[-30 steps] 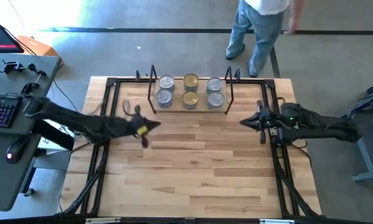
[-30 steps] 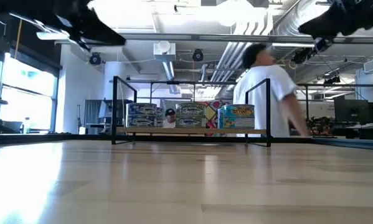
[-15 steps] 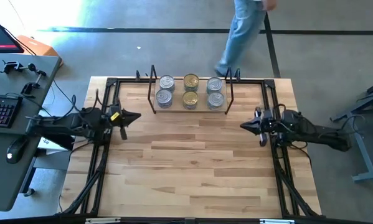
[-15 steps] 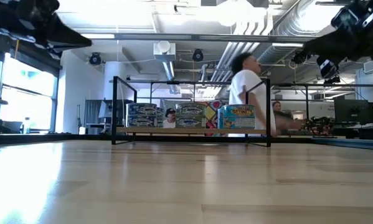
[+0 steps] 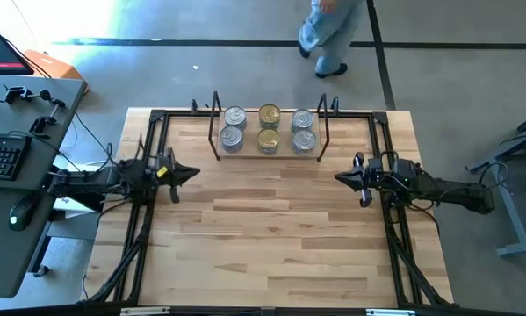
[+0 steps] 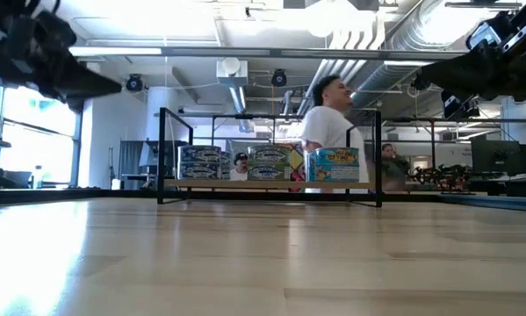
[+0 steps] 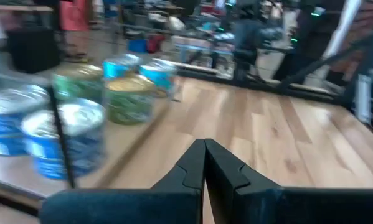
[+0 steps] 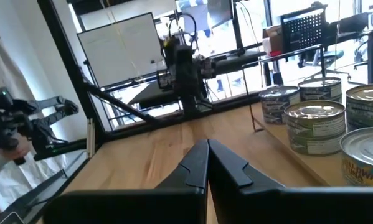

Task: Stack canned seafood by type on shelf
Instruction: Return to Home Position

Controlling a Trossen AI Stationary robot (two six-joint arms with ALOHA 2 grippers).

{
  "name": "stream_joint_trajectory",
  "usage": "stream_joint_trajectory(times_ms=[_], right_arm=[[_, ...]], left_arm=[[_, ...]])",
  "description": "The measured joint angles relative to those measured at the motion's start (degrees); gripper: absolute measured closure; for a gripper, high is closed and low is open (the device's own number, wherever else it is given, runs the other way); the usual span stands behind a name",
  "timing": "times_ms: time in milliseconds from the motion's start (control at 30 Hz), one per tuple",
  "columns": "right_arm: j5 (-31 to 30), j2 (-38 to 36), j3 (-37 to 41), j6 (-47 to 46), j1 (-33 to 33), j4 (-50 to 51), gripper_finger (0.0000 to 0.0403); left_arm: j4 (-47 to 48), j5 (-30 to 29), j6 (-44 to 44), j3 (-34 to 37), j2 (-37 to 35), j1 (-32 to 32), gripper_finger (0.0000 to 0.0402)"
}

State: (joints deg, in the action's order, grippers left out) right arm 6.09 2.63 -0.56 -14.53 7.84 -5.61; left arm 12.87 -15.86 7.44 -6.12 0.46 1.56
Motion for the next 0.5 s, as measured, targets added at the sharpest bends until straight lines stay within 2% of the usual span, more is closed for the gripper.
stream_joint_trajectory(times_ms=[233, 333, 500], right_arm=[[0.0, 0.0, 0.0, 0.2, -1.3, 1.0, 0.0402], [0.1, 0.0, 0.0, 1.5, -2.8, 3.0, 0.0402], [0.1, 0.8, 0.0, 7.4, -4.8, 4.0, 0.0402]], left_arm=[[-14.0, 8.7, -3.3, 5.4, 0.0, 0.1, 0.0402], [-13.8, 12.7, -4.1, 5.5, 0.6, 0.1, 0.0402], [-13.7, 13.3, -6.0, 5.5, 0.9, 0.0, 0.0402]])
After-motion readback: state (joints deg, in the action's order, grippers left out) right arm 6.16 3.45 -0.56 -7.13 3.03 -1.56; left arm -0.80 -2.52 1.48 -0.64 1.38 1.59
